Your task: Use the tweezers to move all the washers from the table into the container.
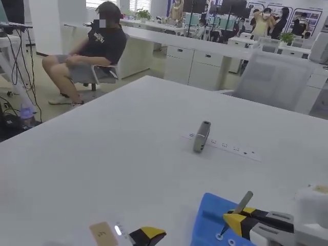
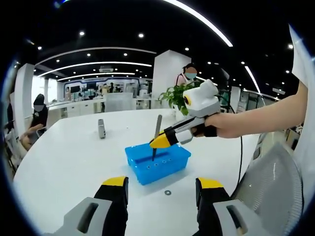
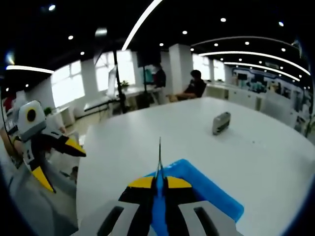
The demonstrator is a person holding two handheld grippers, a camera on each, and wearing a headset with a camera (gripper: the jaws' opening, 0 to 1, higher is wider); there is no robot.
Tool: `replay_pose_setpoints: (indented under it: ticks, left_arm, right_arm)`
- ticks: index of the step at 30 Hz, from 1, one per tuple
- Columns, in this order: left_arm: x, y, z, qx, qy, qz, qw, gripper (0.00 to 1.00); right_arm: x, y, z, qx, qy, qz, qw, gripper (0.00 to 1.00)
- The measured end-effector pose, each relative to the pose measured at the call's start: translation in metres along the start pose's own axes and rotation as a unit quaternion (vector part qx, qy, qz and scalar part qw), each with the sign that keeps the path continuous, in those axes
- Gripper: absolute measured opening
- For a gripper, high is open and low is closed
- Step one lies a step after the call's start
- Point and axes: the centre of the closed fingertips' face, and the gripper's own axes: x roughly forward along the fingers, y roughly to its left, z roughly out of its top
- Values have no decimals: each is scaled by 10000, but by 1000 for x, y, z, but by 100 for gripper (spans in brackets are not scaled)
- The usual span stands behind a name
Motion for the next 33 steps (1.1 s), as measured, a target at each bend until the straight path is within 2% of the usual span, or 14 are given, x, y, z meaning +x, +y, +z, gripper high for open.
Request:
replay_pose_setpoints:
  ticks: [5,10,13,21,27,33]
  left_arm:
    - [0,0,0,6,-2,-4,10000,54]
    - [0,0,0,12,-6,-8,10000,54]
    - [0,-1,1,20,-6,-22,10000,54]
    - [0,0,1,15,-12,-7,10000,54]
    - [0,0,0,27,1,-9,10000,54]
    - [0,0,0,30,8,-11,10000,54]
  right_arm:
    - [-13,18,10,9,-189,103,9998,4]
    - [-19,30,10,58,-251,235,9994,4]
    - [-18,36,3,149,-206,315,9992,4]
    - [-6,53,-33,567,86,538,9969,4]
    - [1,54,-50,915,162,602,9939,4]
    - [3,55,-60,935,295,584,9935,4]
